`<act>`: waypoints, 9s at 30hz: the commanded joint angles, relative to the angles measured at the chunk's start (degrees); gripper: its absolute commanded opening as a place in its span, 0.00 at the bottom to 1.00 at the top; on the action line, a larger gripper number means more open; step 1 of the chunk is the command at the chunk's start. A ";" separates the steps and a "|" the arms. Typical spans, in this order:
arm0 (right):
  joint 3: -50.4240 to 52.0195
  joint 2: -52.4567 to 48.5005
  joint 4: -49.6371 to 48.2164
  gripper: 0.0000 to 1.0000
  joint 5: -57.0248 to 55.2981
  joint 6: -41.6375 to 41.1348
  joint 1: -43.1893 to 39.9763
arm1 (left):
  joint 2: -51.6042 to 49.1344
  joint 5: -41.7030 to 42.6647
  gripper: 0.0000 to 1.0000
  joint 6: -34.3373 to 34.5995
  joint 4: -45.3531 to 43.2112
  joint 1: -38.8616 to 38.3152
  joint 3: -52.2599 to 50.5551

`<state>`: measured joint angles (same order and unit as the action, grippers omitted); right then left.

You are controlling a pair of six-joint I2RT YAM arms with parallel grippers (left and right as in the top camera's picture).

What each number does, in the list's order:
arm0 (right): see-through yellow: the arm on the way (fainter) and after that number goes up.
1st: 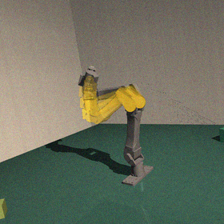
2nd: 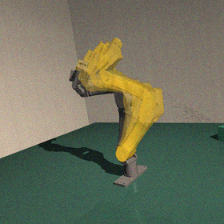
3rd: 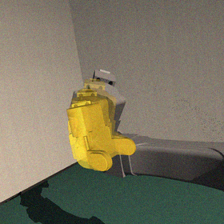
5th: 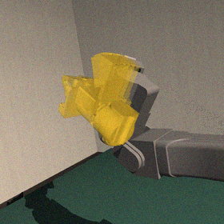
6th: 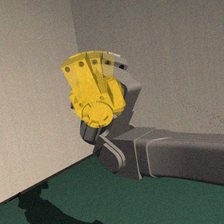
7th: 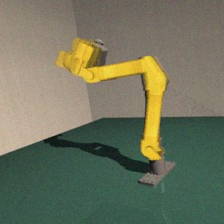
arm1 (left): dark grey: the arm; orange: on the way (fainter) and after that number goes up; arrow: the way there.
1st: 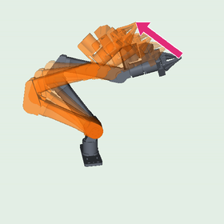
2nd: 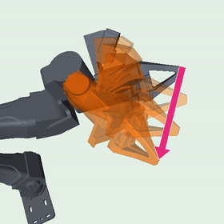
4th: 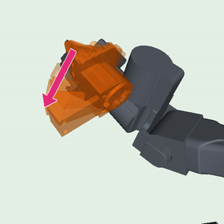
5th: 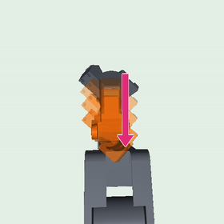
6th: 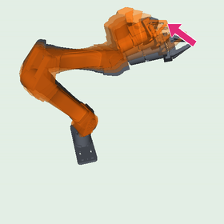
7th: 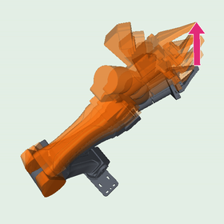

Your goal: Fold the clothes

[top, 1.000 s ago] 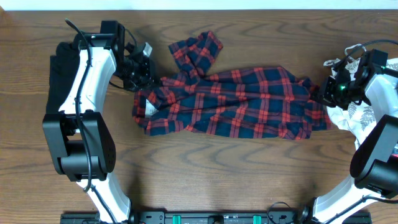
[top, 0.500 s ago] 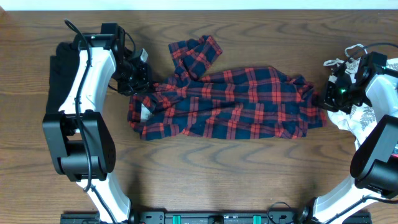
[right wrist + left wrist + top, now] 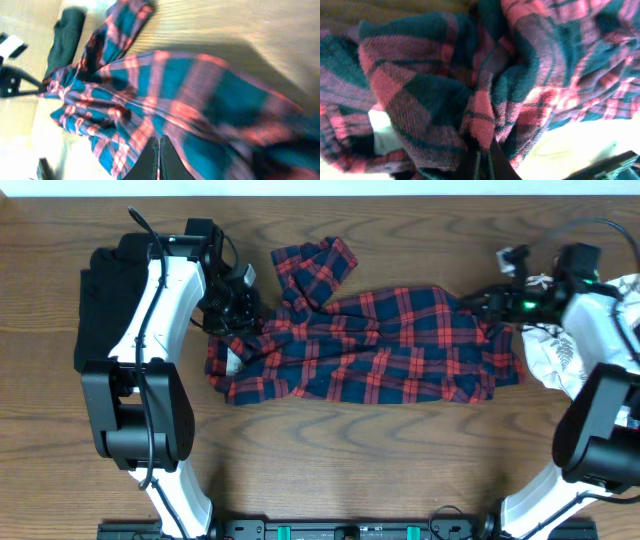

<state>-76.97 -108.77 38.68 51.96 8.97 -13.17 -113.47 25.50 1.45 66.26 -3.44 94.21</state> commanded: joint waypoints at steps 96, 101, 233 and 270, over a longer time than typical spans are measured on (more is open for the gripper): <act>0.31 -14.84 5.86 0.02 -39.76 -14.05 7.06 | 5.05 -20.20 0.06 7.41 -15.37 -9.11 -11.47; 0.31 -14.84 5.95 0.08 -39.76 -14.05 7.06 | 14.36 -20.24 0.46 7.21 -25.97 -8.70 -9.64; -1.03 17.77 16.52 0.40 9.57 32.30 11.19 | 19.91 28.39 0.06 -42.82 -23.19 -19.63 -2.38; -1.03 17.75 11.10 0.01 2.58 21.86 14.86 | 19.93 9.84 0.98 -41.75 -25.75 -23.47 -2.36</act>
<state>-77.80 -91.09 50.92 57.89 38.57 1.74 -94.50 45.87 -42.15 42.63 -26.92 90.85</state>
